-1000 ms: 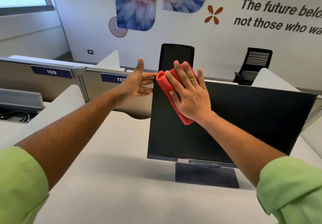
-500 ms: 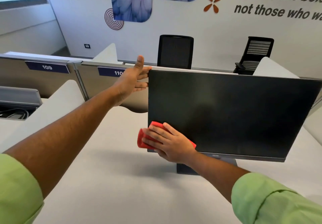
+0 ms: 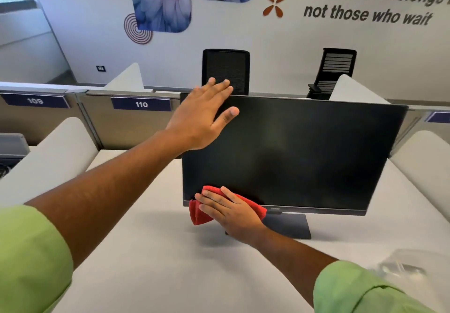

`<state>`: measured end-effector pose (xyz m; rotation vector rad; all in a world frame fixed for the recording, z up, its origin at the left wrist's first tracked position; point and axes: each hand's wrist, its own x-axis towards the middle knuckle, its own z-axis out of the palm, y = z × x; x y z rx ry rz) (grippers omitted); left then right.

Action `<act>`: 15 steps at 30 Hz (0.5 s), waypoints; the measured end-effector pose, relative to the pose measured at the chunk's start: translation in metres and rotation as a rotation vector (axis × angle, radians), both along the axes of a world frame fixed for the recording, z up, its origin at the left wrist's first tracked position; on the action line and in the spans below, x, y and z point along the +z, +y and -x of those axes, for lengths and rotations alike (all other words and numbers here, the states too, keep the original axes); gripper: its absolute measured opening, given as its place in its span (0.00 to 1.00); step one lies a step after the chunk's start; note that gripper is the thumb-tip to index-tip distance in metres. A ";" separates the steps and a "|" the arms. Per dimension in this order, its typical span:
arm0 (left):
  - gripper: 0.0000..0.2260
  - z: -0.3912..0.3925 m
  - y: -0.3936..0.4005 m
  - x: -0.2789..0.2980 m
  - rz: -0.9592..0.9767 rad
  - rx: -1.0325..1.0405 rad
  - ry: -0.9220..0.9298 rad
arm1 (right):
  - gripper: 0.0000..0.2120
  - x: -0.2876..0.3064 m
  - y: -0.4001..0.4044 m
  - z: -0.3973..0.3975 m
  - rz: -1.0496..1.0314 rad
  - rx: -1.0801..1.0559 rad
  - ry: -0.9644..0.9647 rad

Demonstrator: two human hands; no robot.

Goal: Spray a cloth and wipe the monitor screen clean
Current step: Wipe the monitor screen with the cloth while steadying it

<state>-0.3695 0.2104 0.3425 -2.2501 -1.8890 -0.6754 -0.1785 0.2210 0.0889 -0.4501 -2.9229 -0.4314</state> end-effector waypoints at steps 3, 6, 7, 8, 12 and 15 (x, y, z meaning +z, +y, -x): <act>0.37 -0.033 0.024 0.006 0.056 -0.028 0.116 | 0.45 -0.006 -0.001 -0.024 -0.021 -0.055 0.111; 0.38 -0.056 0.037 0.005 0.038 0.036 0.111 | 0.31 -0.013 -0.001 -0.055 -0.011 -0.214 0.357; 0.37 -0.060 0.040 0.003 0.026 0.053 0.082 | 0.25 -0.016 -0.001 -0.067 -0.007 -0.295 0.493; 0.37 -0.062 0.041 0.002 0.024 0.054 0.053 | 0.20 -0.018 -0.001 -0.079 -0.007 -0.385 0.617; 0.40 -0.061 0.040 0.002 0.059 0.031 -0.033 | 0.10 -0.006 0.006 -0.115 0.150 -0.887 1.228; 0.43 -0.056 0.037 0.005 0.079 0.026 -0.035 | 0.09 0.018 0.032 -0.151 0.357 -1.231 1.673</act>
